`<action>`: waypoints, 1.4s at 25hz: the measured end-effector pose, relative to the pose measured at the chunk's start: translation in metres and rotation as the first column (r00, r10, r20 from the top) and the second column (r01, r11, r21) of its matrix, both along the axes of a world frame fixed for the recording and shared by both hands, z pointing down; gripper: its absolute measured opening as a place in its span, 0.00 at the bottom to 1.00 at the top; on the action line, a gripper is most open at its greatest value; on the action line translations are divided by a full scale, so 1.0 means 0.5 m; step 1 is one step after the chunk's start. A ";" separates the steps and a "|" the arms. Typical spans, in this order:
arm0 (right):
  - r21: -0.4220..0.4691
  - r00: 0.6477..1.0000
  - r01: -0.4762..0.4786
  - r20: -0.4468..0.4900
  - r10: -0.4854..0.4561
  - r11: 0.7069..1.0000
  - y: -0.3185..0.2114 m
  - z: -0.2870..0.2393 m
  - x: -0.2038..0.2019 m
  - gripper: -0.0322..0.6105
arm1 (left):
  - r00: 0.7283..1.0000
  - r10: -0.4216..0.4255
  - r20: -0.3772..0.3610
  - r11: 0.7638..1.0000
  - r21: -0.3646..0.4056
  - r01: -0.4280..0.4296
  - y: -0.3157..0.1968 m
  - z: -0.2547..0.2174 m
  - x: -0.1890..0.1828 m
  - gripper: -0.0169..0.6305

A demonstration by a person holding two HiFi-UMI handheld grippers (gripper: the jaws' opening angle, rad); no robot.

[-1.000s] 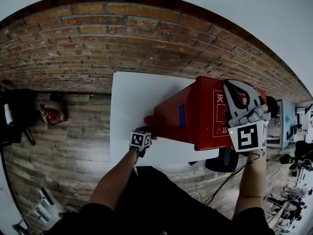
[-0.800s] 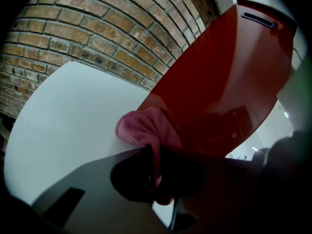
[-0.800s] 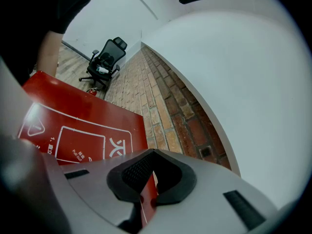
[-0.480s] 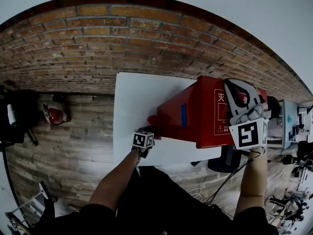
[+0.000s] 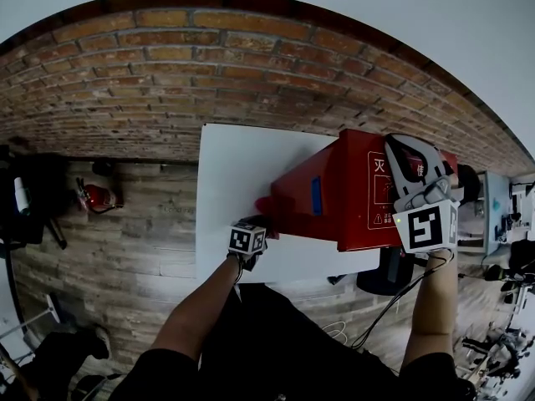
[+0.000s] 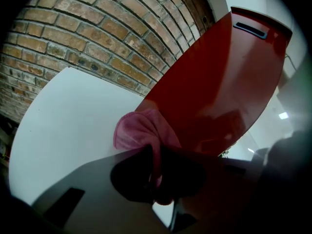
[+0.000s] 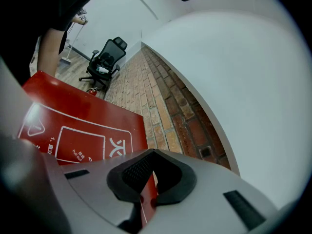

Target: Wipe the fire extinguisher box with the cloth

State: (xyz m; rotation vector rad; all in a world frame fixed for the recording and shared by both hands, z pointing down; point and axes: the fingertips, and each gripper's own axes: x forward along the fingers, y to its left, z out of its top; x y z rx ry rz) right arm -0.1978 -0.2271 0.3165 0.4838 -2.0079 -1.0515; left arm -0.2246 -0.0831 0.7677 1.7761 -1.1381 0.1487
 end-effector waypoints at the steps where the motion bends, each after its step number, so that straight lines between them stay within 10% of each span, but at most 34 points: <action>1: 0.000 1.000 -0.001 -0.001 0.001 1.000 0.000 0.000 0.000 0.08 | 1.000 0.000 -0.001 1.000 0.002 0.000 0.000 -0.004 0.000 0.14; 35: 0.006 1.000 0.009 0.008 -0.009 1.000 0.001 -0.002 0.000 0.08 | 0.989 -0.017 -0.146 0.994 0.103 0.032 0.006 -0.145 0.003 0.13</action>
